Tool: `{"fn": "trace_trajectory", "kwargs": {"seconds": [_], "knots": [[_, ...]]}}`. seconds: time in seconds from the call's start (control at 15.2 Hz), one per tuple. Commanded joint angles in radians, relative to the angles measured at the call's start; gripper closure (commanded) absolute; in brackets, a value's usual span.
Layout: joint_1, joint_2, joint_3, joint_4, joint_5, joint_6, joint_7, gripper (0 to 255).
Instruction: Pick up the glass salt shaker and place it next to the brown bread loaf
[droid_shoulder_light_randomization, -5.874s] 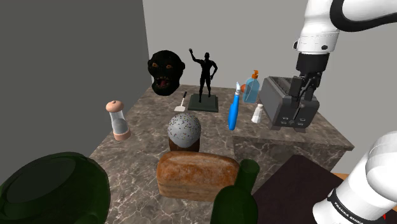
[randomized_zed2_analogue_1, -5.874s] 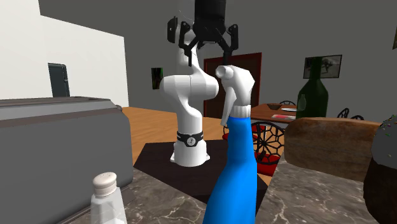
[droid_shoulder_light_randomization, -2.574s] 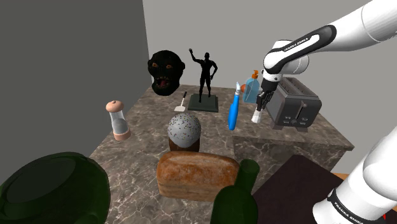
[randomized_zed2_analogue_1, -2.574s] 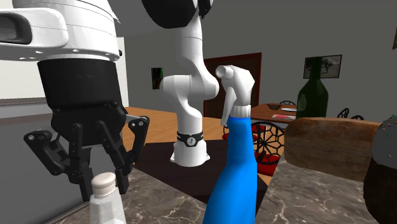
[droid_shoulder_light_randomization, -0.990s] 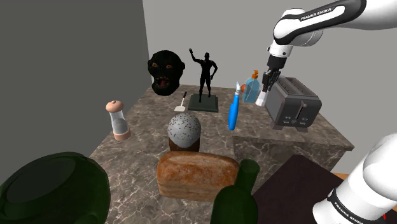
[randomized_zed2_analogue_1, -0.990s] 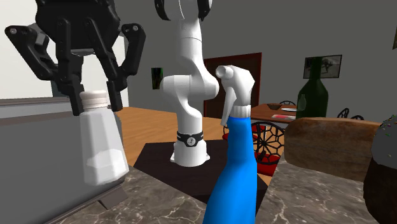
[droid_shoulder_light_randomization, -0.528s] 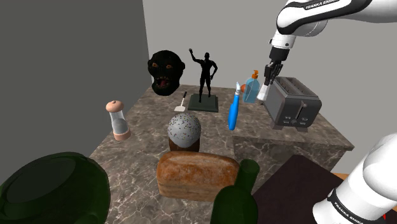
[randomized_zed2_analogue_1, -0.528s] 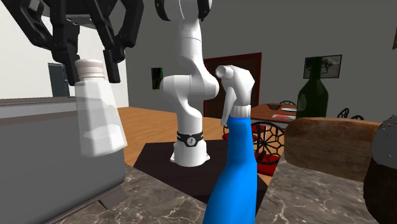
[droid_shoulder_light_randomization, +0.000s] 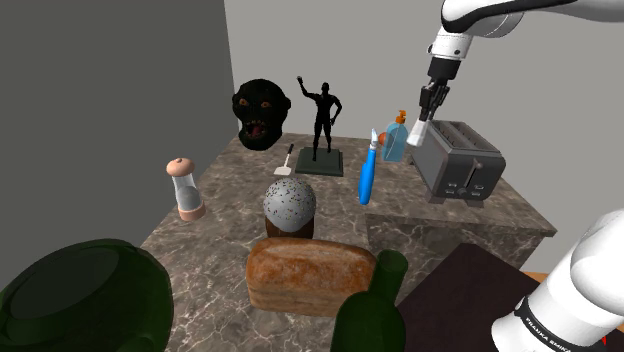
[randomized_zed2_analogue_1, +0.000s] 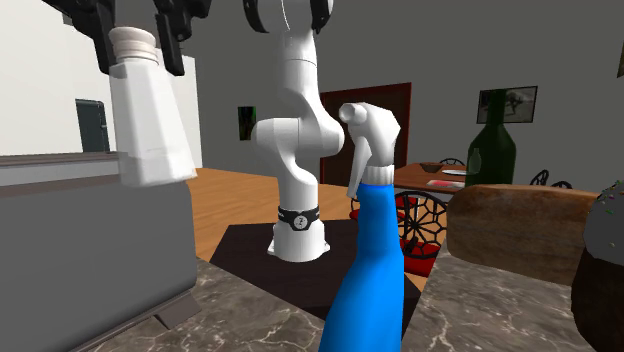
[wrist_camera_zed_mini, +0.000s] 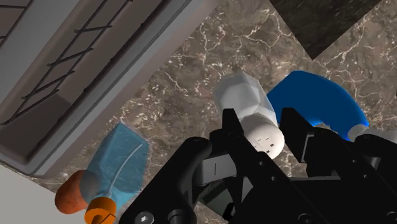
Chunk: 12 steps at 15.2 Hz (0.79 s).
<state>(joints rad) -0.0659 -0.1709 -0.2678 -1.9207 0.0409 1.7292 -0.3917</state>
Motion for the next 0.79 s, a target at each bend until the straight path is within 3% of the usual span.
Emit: {"fn": "trace_trajectory", "kwargs": {"seconds": [0.0,0.13,0.73], "knots": [[0.0,0.0,0.0,0.026,0.0,-0.027,0.001,255],[0.0,0.001,0.0,0.049,0.0,-0.049,0.003,255],[0.061,-0.232,0.137,-0.185,-0.003,-0.032,0.206,255]]}}
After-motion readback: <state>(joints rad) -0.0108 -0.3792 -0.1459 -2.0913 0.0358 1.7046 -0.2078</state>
